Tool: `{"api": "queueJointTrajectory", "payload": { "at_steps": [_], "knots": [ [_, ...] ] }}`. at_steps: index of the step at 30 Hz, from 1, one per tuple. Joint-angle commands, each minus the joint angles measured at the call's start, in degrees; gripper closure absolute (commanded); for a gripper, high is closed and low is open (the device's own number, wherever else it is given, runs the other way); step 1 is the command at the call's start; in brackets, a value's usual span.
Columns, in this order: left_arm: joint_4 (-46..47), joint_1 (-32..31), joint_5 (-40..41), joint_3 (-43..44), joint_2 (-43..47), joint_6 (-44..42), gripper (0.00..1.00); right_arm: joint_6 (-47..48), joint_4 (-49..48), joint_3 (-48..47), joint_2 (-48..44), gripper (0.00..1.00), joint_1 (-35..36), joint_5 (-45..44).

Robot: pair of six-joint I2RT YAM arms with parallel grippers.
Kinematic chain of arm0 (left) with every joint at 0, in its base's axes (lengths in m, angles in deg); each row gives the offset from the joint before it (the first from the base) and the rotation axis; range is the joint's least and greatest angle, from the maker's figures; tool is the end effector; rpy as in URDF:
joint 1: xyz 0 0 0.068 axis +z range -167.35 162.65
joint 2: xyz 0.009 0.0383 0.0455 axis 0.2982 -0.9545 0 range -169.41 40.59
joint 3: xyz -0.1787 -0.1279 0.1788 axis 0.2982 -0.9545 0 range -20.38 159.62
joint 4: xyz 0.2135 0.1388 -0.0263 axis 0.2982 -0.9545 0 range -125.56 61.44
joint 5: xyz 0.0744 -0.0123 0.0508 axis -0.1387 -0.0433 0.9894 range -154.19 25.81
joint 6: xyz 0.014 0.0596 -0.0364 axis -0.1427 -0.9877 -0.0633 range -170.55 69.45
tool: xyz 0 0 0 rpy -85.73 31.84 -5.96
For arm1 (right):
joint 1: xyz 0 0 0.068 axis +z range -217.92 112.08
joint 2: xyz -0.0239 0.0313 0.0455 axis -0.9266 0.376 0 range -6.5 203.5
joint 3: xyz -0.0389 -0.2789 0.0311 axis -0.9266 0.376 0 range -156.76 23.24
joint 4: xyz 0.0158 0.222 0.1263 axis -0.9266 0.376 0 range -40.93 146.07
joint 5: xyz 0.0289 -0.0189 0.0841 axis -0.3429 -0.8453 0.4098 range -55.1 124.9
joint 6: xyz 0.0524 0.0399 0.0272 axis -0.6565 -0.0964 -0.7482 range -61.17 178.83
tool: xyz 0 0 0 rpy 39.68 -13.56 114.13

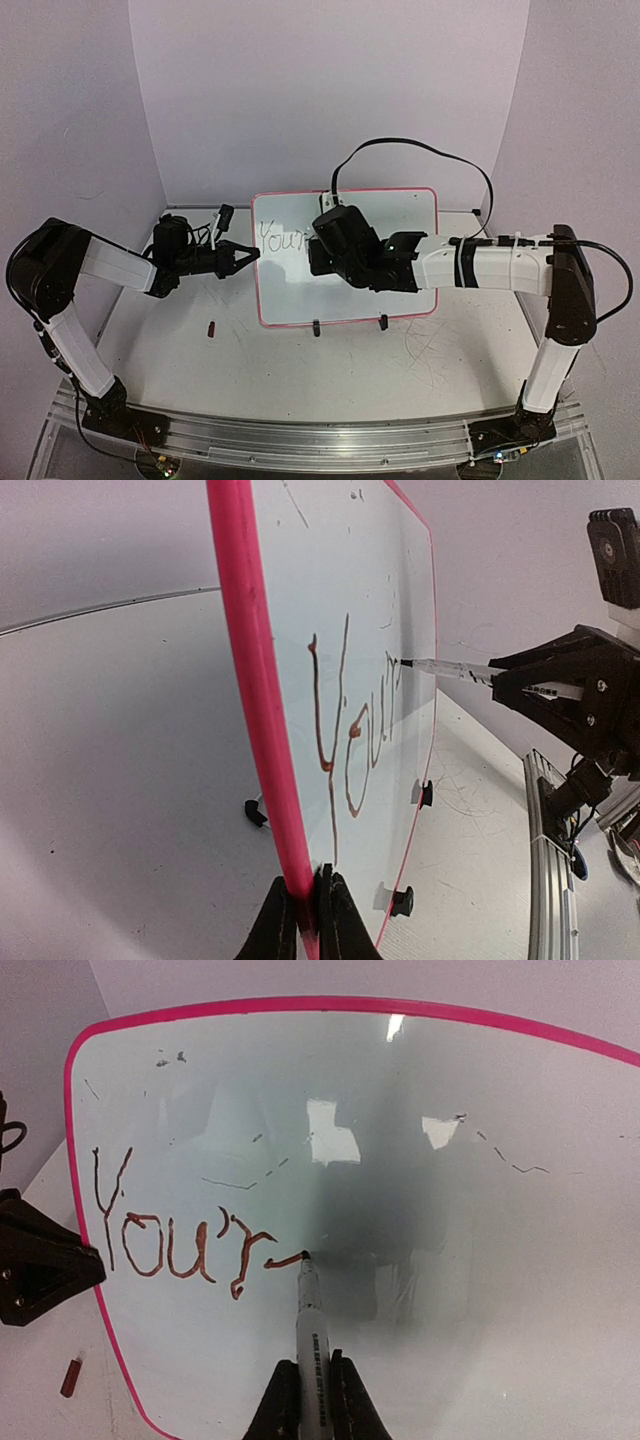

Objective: Write a sentence on the whiteboard

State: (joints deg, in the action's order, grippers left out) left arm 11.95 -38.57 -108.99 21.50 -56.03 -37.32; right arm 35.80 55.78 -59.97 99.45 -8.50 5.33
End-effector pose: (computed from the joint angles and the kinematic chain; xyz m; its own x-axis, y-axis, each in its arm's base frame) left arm 0.3120 -0.1655 0.1974 -0.4275 -0.0084 -0.9040 0.8173 0.4237 -0.3905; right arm 0.2528 0.3709 0.2792 -0.4377 -0.0716 -0.8963 -0.3900 0.9133 0.1175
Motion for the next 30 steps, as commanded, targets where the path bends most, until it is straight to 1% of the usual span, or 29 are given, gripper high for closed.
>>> {"api": "queueJointTrajectory", "payload": {
  "at_steps": [1, 17, 30],
  "knots": [
    [-1.1, -0.8, 1.9, 1.1, 0.8, -4.5, 1.00, 0.3, -2.3, 0.5, -0.7, 1.00, -0.8, -2.6],
    [-1.1, -0.8, 2.0, 1.1, 0.9, -4.6, 1.00, 1.6, -3.3, -1.5, 1.8, 1.00, -0.8, -0.7],
    [-1.2, -0.8, 2.0, 1.2, 0.8, -4.6, 1.00, 1.1, -3.0, -0.9, 2.1, 1.00, -0.8, 2.4]
  ]
}}
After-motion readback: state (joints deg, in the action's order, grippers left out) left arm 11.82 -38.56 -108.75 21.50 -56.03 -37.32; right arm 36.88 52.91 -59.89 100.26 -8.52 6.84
